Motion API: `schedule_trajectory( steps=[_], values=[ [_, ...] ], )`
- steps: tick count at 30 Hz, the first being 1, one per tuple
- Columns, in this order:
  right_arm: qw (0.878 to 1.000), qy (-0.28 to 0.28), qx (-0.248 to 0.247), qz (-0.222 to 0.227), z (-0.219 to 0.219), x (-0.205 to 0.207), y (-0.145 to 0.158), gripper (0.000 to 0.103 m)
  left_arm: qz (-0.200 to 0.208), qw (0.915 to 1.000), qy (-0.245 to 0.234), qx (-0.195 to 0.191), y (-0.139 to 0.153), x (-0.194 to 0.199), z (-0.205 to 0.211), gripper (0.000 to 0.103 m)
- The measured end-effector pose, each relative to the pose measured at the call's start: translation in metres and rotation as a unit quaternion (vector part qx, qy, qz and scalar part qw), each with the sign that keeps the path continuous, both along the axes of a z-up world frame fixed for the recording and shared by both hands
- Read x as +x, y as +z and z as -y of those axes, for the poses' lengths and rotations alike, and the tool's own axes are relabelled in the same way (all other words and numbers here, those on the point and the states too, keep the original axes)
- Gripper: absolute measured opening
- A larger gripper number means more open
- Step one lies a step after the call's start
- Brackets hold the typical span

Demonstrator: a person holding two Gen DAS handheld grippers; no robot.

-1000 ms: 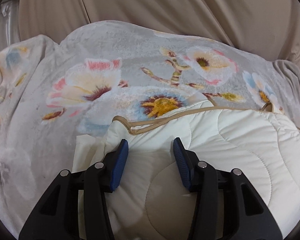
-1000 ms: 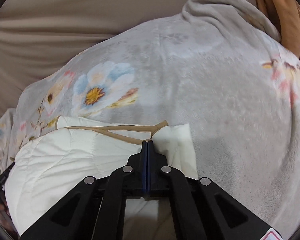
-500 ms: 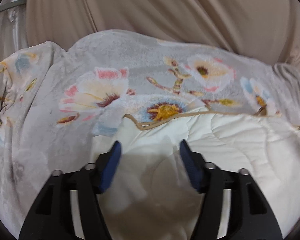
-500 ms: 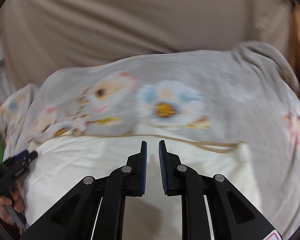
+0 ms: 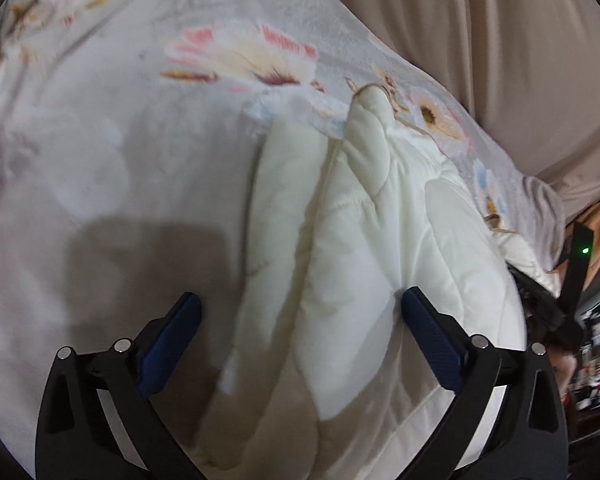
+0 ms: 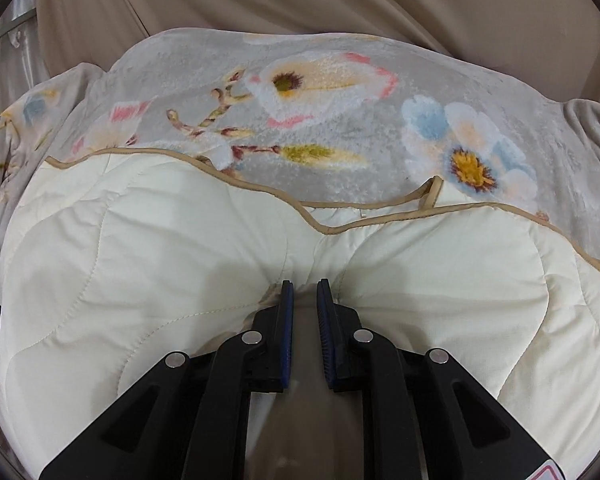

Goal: Fold large clothes

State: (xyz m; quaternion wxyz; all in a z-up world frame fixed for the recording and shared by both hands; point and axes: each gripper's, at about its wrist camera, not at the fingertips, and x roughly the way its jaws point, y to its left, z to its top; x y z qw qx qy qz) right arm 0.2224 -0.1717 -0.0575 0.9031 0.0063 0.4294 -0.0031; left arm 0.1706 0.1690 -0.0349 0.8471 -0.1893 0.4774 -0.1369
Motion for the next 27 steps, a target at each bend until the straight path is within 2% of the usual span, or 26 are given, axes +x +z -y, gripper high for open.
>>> schedule_trajectory(
  steps=[1,2,3,5,7,8,12,15,17,20,23,25,27],
  values=[
    [1.000,0.001,0.003,0.000,0.001,0.001,0.000,0.015,0.002,1.0000,-0.003,0.000,0.001,0.001,0.003,0.098],
    [1.000,0.002,0.007,0.000,0.002,0.002,0.000,0.015,0.003,0.9998,-0.019,-0.004,0.003,0.001,0.009,0.090],
    [1.000,0.002,0.011,0.000,0.003,0.003,-0.001,0.015,0.000,0.9991,-0.039,-0.017,0.005,0.002,0.016,0.080],
    [1.000,0.002,0.020,0.000,0.005,0.004,-0.002,0.015,0.008,0.9987,-0.048,-0.012,0.018,-0.003,0.026,0.045],
    [1.000,0.004,0.025,0.000,0.007,0.004,-0.002,0.015,0.034,0.9976,-0.060,0.000,0.040,-0.010,0.035,0.026],
    [1.000,0.004,0.025,0.000,0.007,0.004,-0.002,0.015,0.055,0.9966,-0.062,0.000,0.056,-0.016,0.039,0.021],
    [1.000,0.007,0.029,0.000,0.007,0.004,0.000,0.015,0.127,0.9874,-0.093,-0.017,0.120,-0.040,0.065,0.016],
    [0.995,0.003,0.094,0.016,0.026,-0.012,0.019,0.015,0.170,0.9754,-0.139,-0.019,0.161,-0.058,0.106,0.016],
    [0.990,0.013,0.138,0.038,0.044,-0.046,0.039,0.015,0.195,0.9664,-0.167,-0.009,0.178,-0.068,0.134,0.016],
    [0.987,0.014,0.157,0.045,0.066,-0.100,0.047,0.017,0.213,0.9541,-0.211,-0.004,0.192,-0.079,0.180,0.016],
    [0.974,0.024,0.225,0.014,0.077,-0.145,0.018,0.017,0.216,0.9453,-0.244,0.003,0.193,-0.092,0.220,0.016],
    [0.967,0.031,0.254,0.004,0.074,-0.159,-0.004,0.008,0.210,0.9419,-0.262,0.007,0.189,-0.096,0.247,0.016],
    [0.968,0.031,0.249,0.013,0.073,-0.166,-0.011,0.004,0.203,0.9381,-0.280,0.022,0.182,-0.103,0.282,0.016]
  ],
)
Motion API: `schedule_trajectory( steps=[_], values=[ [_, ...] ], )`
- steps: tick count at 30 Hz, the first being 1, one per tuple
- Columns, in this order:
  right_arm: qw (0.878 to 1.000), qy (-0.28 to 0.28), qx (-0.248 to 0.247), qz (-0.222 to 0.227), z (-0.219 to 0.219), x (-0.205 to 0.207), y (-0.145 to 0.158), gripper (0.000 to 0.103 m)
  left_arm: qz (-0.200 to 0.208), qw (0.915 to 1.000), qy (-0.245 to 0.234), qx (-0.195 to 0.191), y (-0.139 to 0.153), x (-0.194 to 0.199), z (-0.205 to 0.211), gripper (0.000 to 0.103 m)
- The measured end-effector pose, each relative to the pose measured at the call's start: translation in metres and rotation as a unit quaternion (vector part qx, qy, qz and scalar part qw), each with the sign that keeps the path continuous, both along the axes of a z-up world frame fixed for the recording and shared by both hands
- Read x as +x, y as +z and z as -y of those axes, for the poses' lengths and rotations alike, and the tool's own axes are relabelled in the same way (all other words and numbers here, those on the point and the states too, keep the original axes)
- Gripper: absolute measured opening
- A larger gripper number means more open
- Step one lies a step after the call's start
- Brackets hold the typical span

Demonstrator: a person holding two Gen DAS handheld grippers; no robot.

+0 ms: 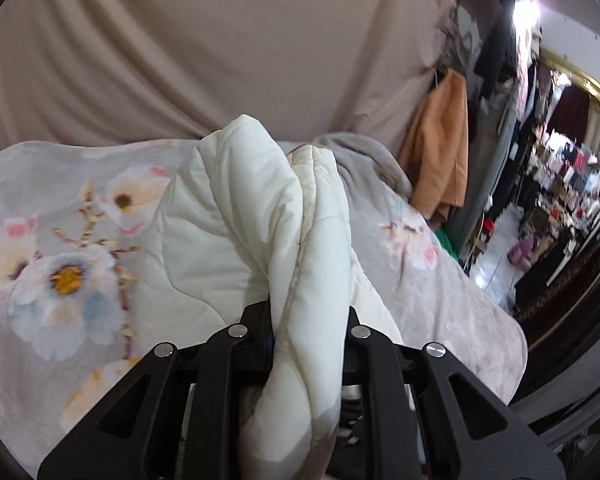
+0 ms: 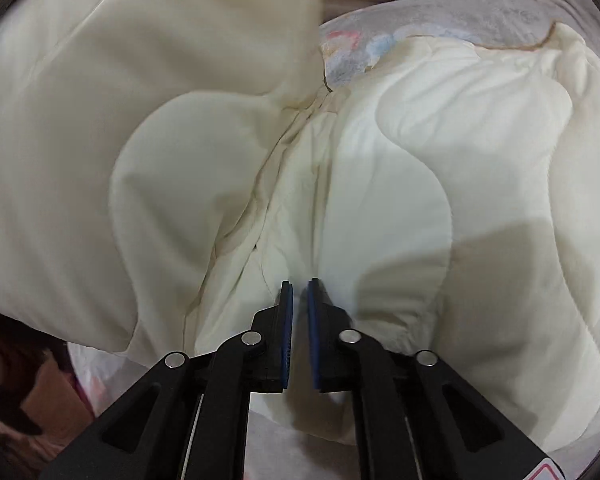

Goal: Fold large clothes

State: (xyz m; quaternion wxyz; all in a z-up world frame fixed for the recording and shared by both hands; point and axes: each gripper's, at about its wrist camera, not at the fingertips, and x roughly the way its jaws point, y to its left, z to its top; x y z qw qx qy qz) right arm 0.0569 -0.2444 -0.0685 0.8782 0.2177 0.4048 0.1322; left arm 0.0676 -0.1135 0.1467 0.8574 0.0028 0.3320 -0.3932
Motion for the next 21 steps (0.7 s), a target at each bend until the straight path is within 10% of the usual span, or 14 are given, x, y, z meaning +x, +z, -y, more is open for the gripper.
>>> schedule_trajectory(
  steps=[5,15,21],
  values=[
    [0.997,-0.025,0.066,0.007,0.035,-0.040,0.007,0.006,-0.010,0.9983,-0.015,0.056,-0.039,-0.011,0.074,0.016],
    [0.981,-0.188,0.032,0.034,0.141,-0.162,0.012,0.018,0.035,0.9870,0.002,0.157,-0.132,-0.030,0.168,0.021],
    [0.978,-0.197,0.007,0.068,0.144,-0.164,0.048,0.033,0.035,0.9954,-0.016,0.088,-0.098,-0.044,0.146,0.045]
  ],
)
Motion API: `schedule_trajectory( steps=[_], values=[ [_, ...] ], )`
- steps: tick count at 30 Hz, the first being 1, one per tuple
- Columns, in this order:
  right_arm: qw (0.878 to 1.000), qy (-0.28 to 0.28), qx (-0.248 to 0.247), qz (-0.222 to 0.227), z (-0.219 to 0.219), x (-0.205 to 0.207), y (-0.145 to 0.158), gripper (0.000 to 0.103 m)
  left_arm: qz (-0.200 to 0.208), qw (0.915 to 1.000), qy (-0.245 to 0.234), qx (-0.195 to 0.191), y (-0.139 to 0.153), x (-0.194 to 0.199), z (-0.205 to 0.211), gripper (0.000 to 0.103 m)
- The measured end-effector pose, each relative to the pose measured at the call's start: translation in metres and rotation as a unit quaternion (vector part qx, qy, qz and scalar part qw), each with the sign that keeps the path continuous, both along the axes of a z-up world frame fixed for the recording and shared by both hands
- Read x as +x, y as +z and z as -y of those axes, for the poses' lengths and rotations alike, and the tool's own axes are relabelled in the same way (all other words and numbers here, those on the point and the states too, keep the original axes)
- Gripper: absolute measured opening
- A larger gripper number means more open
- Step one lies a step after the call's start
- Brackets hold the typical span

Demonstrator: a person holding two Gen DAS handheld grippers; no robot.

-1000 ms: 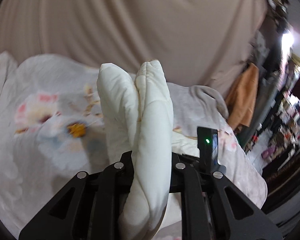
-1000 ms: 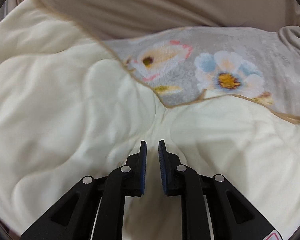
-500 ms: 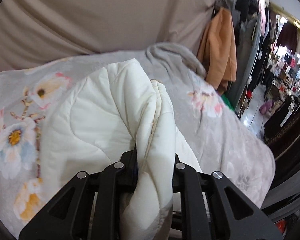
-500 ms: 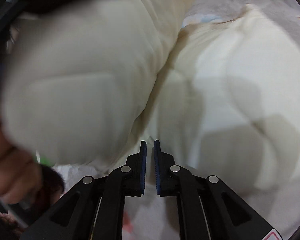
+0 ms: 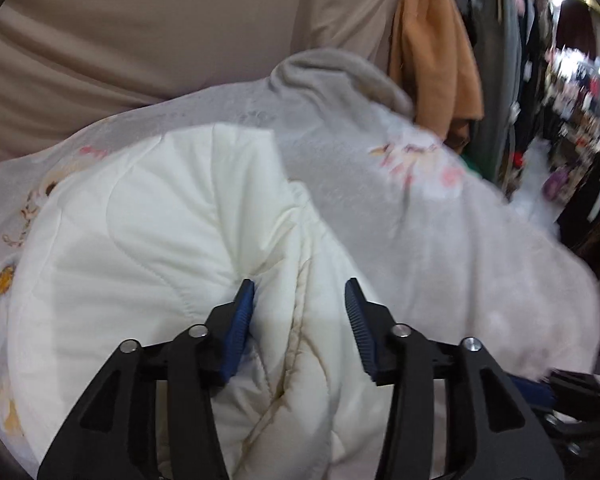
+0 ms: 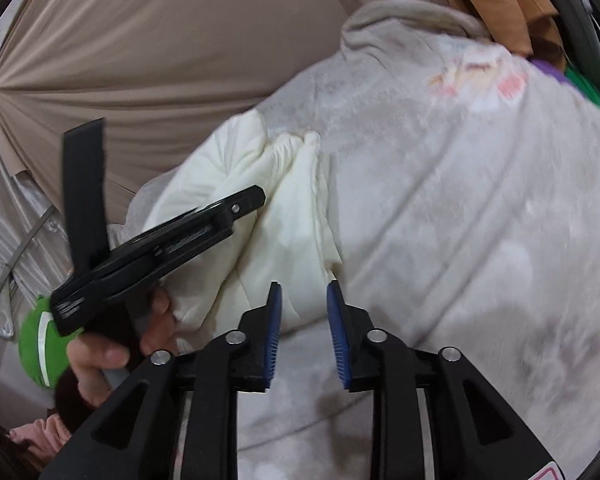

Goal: Fold large clothes

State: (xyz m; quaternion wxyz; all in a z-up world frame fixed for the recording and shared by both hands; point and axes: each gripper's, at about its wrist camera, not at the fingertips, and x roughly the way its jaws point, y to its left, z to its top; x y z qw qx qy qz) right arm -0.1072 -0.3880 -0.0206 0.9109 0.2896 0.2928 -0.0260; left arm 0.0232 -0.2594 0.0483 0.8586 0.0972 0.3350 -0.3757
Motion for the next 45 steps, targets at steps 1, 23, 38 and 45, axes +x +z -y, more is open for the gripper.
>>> schedule_trajectory(
  steps=[1,23,38,45],
  values=[
    [1.000,0.004,-0.007,0.009,0.000,0.001,0.008,0.042,-0.001,0.9999,-0.004,-0.014,0.010,-0.002,-0.006,0.048],
    [0.998,0.065,-0.014,0.023,-0.061,0.082,0.050,0.023,-0.022,0.9861,0.158,-0.046,0.012,0.015,-0.179,0.088],
    [0.999,0.035,0.022,-0.013,0.011,0.065,-0.004,0.037,-0.060,0.9913,0.116,-0.018,-0.026,0.021,-0.133,0.088],
    [0.992,-0.007,-0.114,0.058,-0.009,0.066,0.099,0.038,0.041,0.9888,0.133,-0.054,0.055,0.019,-0.141,0.086]
  ],
)
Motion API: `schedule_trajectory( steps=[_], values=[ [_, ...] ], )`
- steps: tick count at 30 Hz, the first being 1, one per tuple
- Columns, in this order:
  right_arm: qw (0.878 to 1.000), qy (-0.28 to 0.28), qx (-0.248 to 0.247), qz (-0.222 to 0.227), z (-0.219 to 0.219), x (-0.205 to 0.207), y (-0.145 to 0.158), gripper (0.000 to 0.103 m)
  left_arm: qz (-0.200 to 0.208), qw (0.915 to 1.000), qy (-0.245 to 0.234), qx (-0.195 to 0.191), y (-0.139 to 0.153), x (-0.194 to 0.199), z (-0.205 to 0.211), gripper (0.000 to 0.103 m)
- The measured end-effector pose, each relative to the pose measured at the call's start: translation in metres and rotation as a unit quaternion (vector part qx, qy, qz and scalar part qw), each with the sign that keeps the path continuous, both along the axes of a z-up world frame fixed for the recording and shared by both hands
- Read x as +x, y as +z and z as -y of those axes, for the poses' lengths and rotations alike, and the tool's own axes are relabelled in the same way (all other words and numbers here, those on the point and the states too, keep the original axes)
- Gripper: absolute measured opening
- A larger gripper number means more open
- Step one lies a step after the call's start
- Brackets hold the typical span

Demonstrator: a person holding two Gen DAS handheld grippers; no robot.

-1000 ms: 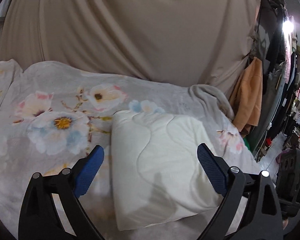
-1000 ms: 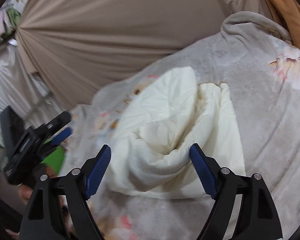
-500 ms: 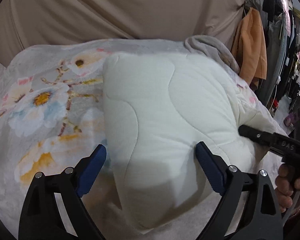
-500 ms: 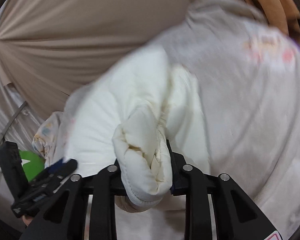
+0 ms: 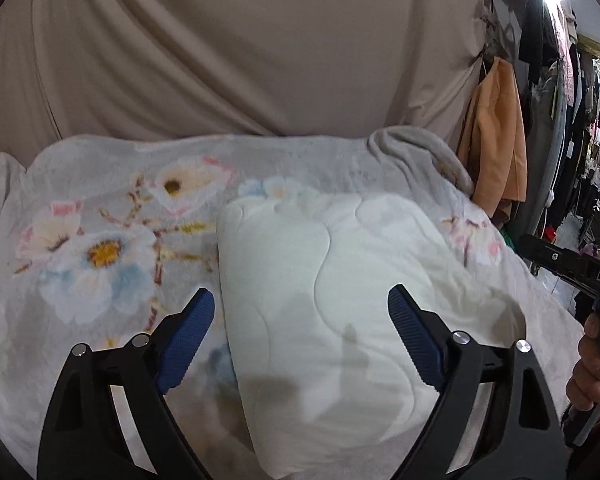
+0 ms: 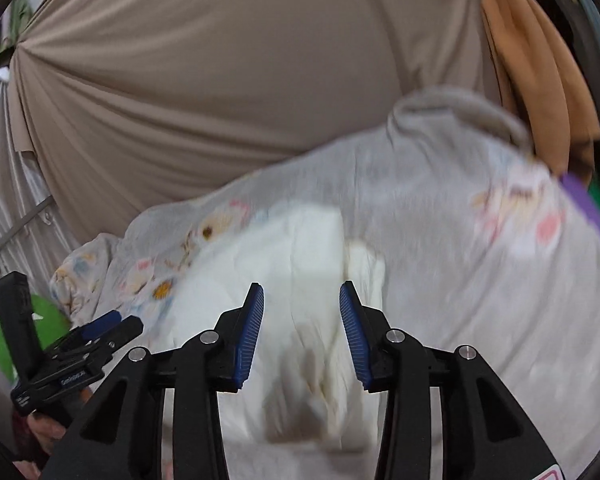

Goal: Fold large clothes

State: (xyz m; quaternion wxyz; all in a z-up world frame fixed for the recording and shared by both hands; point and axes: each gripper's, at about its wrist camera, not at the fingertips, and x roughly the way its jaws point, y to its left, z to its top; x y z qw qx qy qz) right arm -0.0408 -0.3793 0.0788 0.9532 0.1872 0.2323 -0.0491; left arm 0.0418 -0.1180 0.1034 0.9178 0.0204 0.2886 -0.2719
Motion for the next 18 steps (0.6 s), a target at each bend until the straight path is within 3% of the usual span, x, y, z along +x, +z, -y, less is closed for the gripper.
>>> schedule_trajectory(
  steps=[3,6,8,12,16,18],
  values=[
    [1.000,0.020,-0.018,0.005,-0.008,0.045,0.029,0.033,0.020,0.9997,0.013,0.006,0.018,0.016,0.016,0.087],
    [0.999,0.029,-0.032,-0.033,-0.018,0.098,0.026,0.028,0.003,0.9998,0.014,0.011,0.013,0.039,0.036,0.087],
    [0.996,0.021,-0.051,-0.076,-0.020,0.137,0.004,0.026,-0.011,0.9995,0.019,0.023,-0.003,0.050,0.048,0.087],
    [0.989,0.001,-0.052,-0.136,-0.005,0.168,-0.059,0.017,-0.041,0.9972,0.032,0.053,-0.047,0.070,0.064,0.087],
    [0.992,0.012,-0.009,-0.127,0.014,0.163,-0.095,0.015,-0.049,0.9975,0.033,0.040,-0.066,0.072,0.065,0.094],
    [0.992,0.010,-0.023,-0.122,0.011,0.161,-0.107,0.015,-0.031,0.9979,0.035,0.046,-0.073,0.067,0.069,0.096]
  ],
)
